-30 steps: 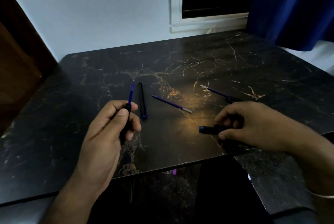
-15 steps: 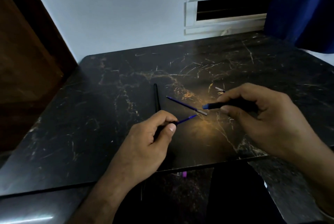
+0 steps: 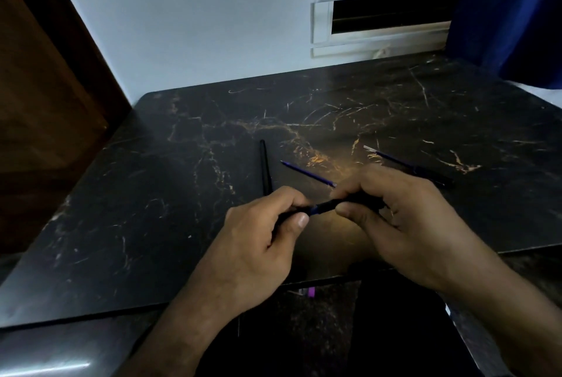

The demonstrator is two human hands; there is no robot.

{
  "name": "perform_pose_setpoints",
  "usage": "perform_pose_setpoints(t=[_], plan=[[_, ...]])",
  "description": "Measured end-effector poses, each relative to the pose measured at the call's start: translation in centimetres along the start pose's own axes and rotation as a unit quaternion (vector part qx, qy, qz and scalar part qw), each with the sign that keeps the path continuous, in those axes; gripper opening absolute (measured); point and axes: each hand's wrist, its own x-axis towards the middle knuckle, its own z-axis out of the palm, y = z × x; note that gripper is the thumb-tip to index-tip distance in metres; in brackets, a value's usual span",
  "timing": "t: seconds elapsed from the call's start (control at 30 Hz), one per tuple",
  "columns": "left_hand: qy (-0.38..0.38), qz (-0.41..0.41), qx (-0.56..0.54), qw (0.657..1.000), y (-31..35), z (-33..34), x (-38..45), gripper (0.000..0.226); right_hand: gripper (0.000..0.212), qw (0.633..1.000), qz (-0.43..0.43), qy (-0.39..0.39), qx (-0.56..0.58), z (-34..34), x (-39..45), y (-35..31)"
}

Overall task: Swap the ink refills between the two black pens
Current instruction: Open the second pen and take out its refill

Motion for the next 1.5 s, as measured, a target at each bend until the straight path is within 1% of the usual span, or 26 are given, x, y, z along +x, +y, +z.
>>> perform_pose_setpoints(t=[0.07,0.13,0.17,0.2,0.23,0.3,0.43,0.47,0.5,0.53,0.63,0.67,0.7,0.73,0.8,0.83,0.93,1.0,1.03,1.13,1.23,1.3,1.33,1.4,1.43,1.5], plan=[[0.002,0.015,0.018,1.000,-0.2,0.0,-0.2,0.009,0.018,1.000,0.007,-0.006,0.006,0.4,-0.1,-0.1],[0.004,0.025,0.031,0.999,-0.3,0.1,-0.4,0.008,0.040,1.000,0.021,-0.012,0.006,1.0,-0.1,-0.3],[0.002,0.029,0.036,0.999,-0.3,0.1,-0.4,0.008,0.053,0.999,0.046,-0.014,0.013,1.2,-0.1,-0.4],[0.001,0.031,0.039,0.999,-0.3,0.2,-0.4,0.008,0.062,0.996,0.080,-0.020,0.026,1.3,0.0,-0.5],[0.001,0.031,0.039,0.999,-0.3,0.2,-0.4,0.009,0.065,0.992,0.110,-0.028,0.047,1.2,0.1,-0.6],[0.007,0.026,0.035,0.999,-0.5,0.0,-0.2,0.012,0.051,0.987,0.126,-0.036,0.088,1.1,0.0,-0.3],[-0.001,0.014,0.045,0.999,-0.7,-0.2,-0.3,0.015,0.012,0.992,0.083,-0.048,0.081,1.1,-0.2,0.0],[-0.002,0.013,0.045,0.999,-0.7,-0.1,-0.3,0.014,0.019,0.994,0.078,-0.051,0.062,1.2,-0.3,-0.1],[0.001,0.008,0.038,0.999,-0.7,-0.1,-0.4,0.014,0.036,0.995,0.070,-0.059,0.040,1.2,-0.3,-0.1],[0.004,0.002,0.030,1.000,-0.8,-0.2,-0.4,0.013,0.047,0.995,0.065,-0.066,0.040,1.1,-0.4,-0.1],[-0.003,-0.010,0.027,1.000,-0.9,-0.2,-0.4,0.013,0.042,0.995,0.049,-0.062,0.058,0.6,-0.4,0.1],[-0.010,-0.013,0.030,0.999,-1.0,-0.2,-0.4,0.012,0.036,0.997,0.022,-0.046,0.056,0.6,-0.4,0.2],[-0.017,-0.014,0.036,0.999,-1.0,-0.2,-0.5,0.011,0.024,0.999,-0.006,-0.038,0.035,0.7,-0.3,0.0],[-0.027,-0.012,0.046,0.999,-1.0,-0.1,-0.5,0.010,0.016,0.999,-0.015,-0.029,0.020,0.9,-0.3,0.1],[-0.044,-0.006,0.058,0.997,-0.8,0.2,-0.5,0.012,0.038,1.000,0.007,-0.014,-0.010,1.2,-0.1,0.0],[-0.049,-0.005,0.051,0.997,-0.6,0.3,-0.5,0.012,0.043,1.000,0.019,-0.020,-0.004,1.1,-0.1,-0.1],[-0.035,-0.017,0.026,0.999,-0.6,0.2,-0.5,0.011,0.041,0.998,0.011,-0.053,0.034,0.9,-0.3,0.2],[-0.031,-0.017,0.026,0.999,-0.7,-0.1,-0.4,0.011,0.024,0.998,-0.032,-0.059,0.000,1.0,-0.4,0.3],[-0.032,-0.015,0.028,0.999,-0.7,-0.2,-0.4,0.012,0.016,0.998,-0.032,-0.054,-0.011,1.2,-0.4,0.4],[-0.028,-0.017,0.020,0.999,-0.5,-0.4,-0.4,0.013,0.042,0.999,-0.007,-0.035,-0.017,1.3,-0.3,0.2],[-0.033,-0.020,0.023,0.999,-0.5,-0.5,-0.4,0.013,0.042,0.998,0.006,-0.055,0.018,1.2,-0.5,0.4],[-0.034,-0.020,0.029,0.999,-0.6,-0.4,-0.3,0.012,0.027,0.998,-0.037,-0.052,-0.008,1.3,-0.5,0.2],[-0.032,-0.017,0.032,0.999,-0.7,-0.3,-0.3,0.011,0.023,0.998,-0.041,-0.046,-0.018,1.5,-0.5,0.3],[-0.026,-0.014,0.034,0.999,-0.8,-0.2,-0.3,0.011,0.046,0.999,-0.010,-0.026,-0.028,1.6,-0.3,0.3],[-0.028,-0.015,0.035,0.999,-0.8,-0.1,-0.3,0.012,0.052,0.999,0.007,-0.026,-0.023,1.5,-0.2,0.3],[-0.034,-0.018,0.033,0.999,-0.9,-0.1,-0.3,0.012,0.044,0.999,0.010,-0.042,-0.002,1.4,-0.4,0.4]])
